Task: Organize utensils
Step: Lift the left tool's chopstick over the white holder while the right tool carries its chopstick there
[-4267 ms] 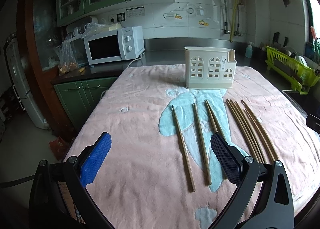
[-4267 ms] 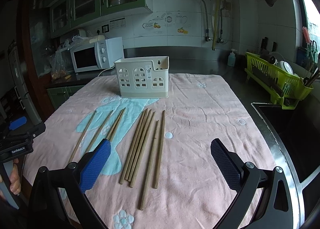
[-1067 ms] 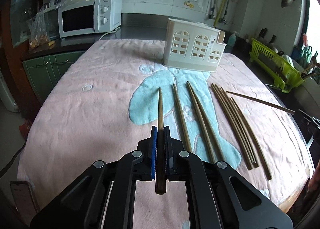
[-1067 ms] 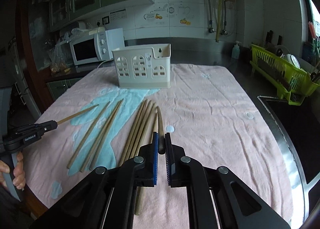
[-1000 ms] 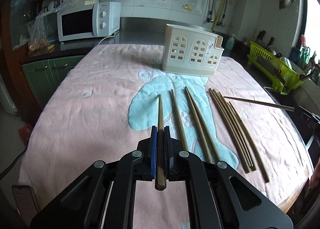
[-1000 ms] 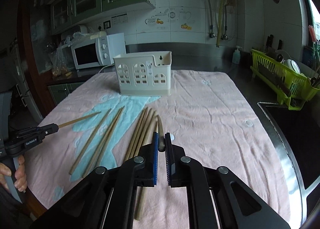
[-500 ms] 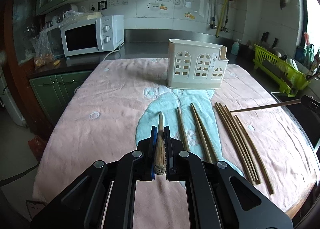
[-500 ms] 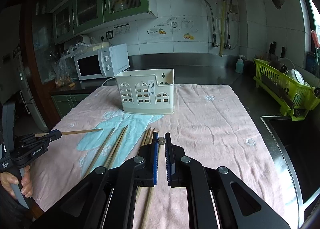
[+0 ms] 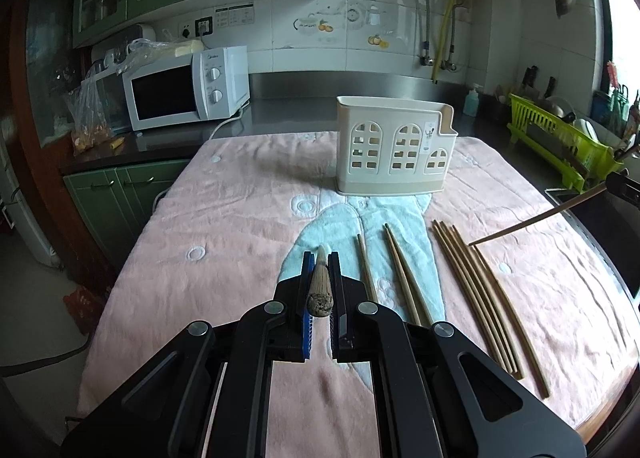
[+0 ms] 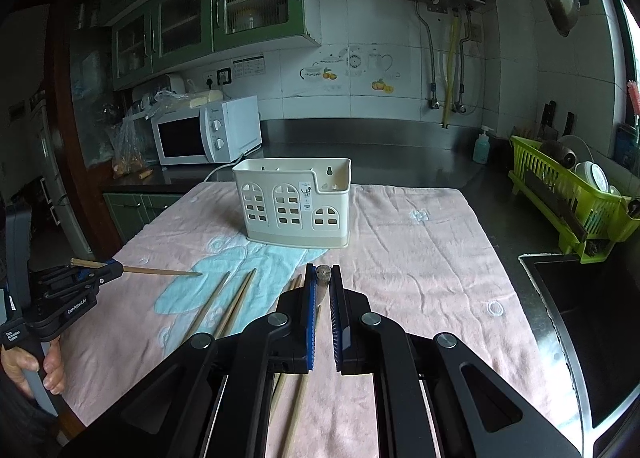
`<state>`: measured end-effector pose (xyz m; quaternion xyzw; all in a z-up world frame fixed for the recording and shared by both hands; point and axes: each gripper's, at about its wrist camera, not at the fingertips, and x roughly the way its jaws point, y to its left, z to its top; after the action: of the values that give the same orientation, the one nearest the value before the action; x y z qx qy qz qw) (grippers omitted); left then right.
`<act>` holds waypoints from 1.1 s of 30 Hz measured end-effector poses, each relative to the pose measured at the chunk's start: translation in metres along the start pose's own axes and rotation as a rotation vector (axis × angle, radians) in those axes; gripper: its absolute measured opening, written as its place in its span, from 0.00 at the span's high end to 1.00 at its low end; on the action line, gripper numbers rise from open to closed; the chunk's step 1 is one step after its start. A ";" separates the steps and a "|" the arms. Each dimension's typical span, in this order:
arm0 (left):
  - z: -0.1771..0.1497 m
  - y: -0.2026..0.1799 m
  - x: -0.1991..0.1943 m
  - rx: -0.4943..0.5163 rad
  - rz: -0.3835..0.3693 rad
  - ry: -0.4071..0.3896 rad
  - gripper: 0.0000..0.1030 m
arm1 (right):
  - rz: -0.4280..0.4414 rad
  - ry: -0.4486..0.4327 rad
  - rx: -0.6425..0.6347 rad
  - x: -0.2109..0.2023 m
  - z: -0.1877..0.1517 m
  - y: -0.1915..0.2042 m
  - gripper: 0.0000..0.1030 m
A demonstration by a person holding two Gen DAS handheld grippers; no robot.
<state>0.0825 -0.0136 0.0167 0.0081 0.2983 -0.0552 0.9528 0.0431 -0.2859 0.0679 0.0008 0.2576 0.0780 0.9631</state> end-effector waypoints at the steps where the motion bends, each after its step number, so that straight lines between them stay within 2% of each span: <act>1: 0.001 0.001 0.000 0.000 -0.002 -0.001 0.95 | 0.002 -0.001 -0.003 0.000 0.002 0.000 0.94; 10: 0.020 0.002 0.002 -0.003 -0.034 -0.014 0.95 | 0.032 -0.009 -0.013 0.004 0.028 -0.006 0.94; 16: 0.048 0.007 0.006 -0.003 -0.055 -0.032 0.95 | 0.046 -0.016 -0.033 0.009 0.055 -0.010 0.94; 24: 0.109 0.011 0.001 0.014 -0.081 -0.104 0.95 | 0.053 -0.059 -0.077 0.012 0.108 -0.011 0.94; 33: 0.196 -0.001 -0.003 0.027 -0.101 -0.222 0.95 | 0.038 -0.067 -0.135 0.030 0.168 -0.011 0.94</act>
<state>0.1916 -0.0237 0.1792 -0.0003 0.1904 -0.1075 0.9758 0.1535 -0.2863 0.1982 -0.0568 0.2195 0.1132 0.9674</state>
